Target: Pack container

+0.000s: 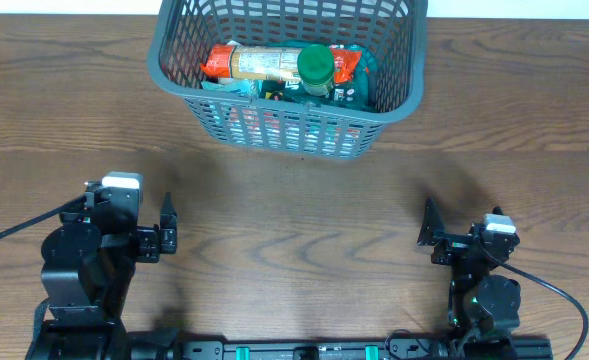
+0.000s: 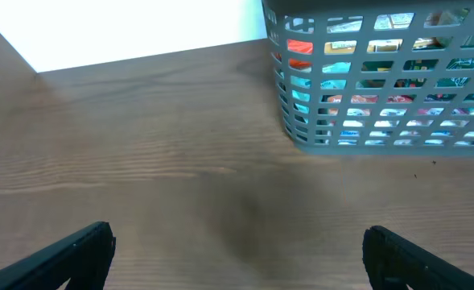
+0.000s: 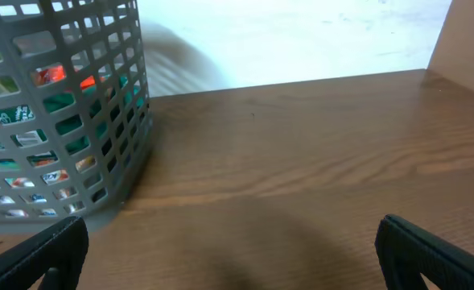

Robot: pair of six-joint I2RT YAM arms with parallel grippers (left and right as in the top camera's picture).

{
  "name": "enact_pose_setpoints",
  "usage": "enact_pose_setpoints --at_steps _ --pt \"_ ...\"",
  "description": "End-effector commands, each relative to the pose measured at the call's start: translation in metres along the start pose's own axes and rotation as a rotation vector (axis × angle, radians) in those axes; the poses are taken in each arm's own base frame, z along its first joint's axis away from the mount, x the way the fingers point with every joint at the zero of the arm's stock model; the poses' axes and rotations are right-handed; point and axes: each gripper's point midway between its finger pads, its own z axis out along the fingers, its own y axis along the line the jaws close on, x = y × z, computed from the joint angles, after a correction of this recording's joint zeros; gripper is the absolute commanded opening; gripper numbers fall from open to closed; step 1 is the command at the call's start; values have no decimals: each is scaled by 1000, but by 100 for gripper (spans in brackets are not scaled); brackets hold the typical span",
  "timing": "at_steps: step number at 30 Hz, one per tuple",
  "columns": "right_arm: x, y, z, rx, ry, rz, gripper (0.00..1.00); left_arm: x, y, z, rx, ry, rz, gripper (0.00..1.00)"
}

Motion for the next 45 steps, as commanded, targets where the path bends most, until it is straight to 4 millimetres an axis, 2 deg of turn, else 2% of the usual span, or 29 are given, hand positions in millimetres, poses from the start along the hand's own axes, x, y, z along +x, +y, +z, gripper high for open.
enact_pose_setpoints --at_steps 1,15,18,20,26,31,34,38,41,45 --pt "1 2 0 -13 -1 -14 99 0 -1 -1 1 -4 7 99" --pt "1 2 0 -13 -1 -14 99 0 0 -1 0 -2 7 99" --pt "1 2 0 -13 -1 -14 99 11 -1 -4 0 36 8 99" --pt "1 2 0 -13 -1 -14 99 22 8 -9 -52 72 19 99" --pt "1 2 0 -12 -1 -14 99 53 7 -34 -62 134 21 99" --pt "1 2 0 -13 -1 -14 99 37 -14 -54 47 -42 15 98" --pt "1 2 0 -13 -1 -14 99 28 -26 -60 108 -165 22 98" --pt "1 2 0 -13 -1 -14 99 13 -33 -51 131 -341 29 99" --pt "1 2 0 -13 -1 -14 99 5 -38 -34 141 -462 44 99" --pt "1 2 0 -13 -1 -14 99 5 -46 -8 153 -558 54 99"
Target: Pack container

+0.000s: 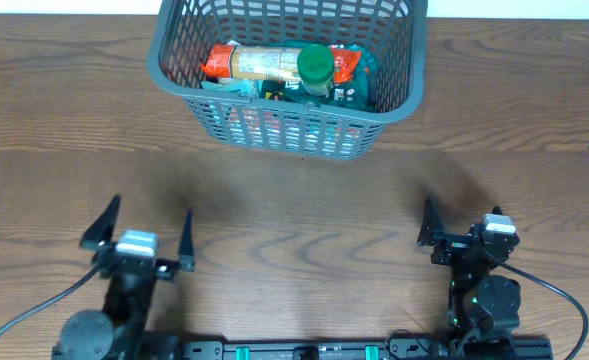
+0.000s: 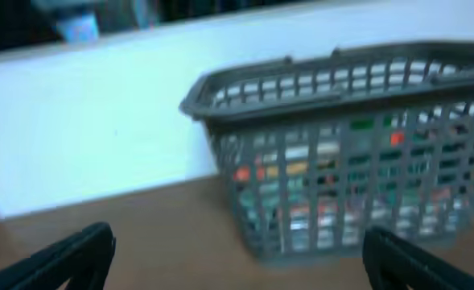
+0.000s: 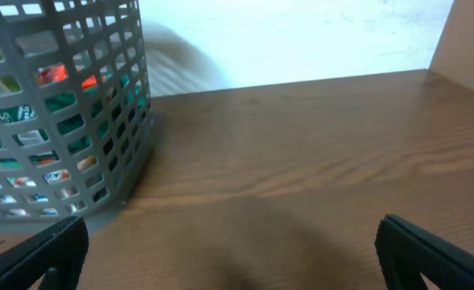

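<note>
The grey mesh basket [image 1: 286,75] stands at the table's far middle. In it lie an orange-and-tan packet [image 1: 259,63], a green-capped bottle [image 1: 315,66] and teal packets [image 1: 359,82]. My left gripper [image 1: 144,230] is open and empty near the front left, well short of the basket, pointing toward it. The left wrist view is blurred and shows the basket [image 2: 341,153] ahead between wide-spread fingers [image 2: 72,256]. Near the front right my right gripper [image 1: 461,228] is open and empty too. Its wrist view has the basket [image 3: 59,105] at the left, beyond the fingers [image 3: 430,250].
Bare wooden table [image 1: 294,220] lies between the grippers and the basket. A white surface [image 3: 301,40] runs behind the table's far edge. Cables trail from both arm bases at the front edge.
The left arm has dropped lower toward the front edge. Its gripper now faces the basket with both fingers spread, and its camera looks more level. The right arm and the basket are unchanged.
</note>
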Robot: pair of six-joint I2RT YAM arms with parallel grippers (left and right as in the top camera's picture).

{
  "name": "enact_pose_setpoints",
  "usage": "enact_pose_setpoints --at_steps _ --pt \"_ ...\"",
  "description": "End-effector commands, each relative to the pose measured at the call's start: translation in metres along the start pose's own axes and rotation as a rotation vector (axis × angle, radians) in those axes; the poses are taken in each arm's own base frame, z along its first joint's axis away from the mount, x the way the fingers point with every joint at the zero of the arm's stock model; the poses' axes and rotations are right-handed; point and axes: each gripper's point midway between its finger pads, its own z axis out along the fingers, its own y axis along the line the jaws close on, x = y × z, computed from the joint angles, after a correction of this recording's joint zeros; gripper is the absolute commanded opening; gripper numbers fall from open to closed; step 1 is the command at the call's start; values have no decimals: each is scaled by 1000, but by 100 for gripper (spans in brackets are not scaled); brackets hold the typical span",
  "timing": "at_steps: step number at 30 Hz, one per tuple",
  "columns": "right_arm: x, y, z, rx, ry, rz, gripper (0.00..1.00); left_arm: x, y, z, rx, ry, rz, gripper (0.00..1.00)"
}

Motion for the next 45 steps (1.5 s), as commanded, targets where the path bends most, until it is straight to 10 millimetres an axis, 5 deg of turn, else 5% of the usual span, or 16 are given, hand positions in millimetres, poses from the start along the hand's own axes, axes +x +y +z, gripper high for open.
enact_pose_setpoints --at_steps 1,10,16,45 --pt "1 2 0 -9 -1 -14 99 21 -8 13 21 -30 0 99" --pt "1 2 0 -9 -1 -14 99 93 -23 28 38 58 -6 99" --pt "1 2 0 -9 -1 -14 99 123 -30 24 68 178 -4 99" --pt "1 2 0 -9 -1 -14 99 123 -28 24 57 181 -3 99"
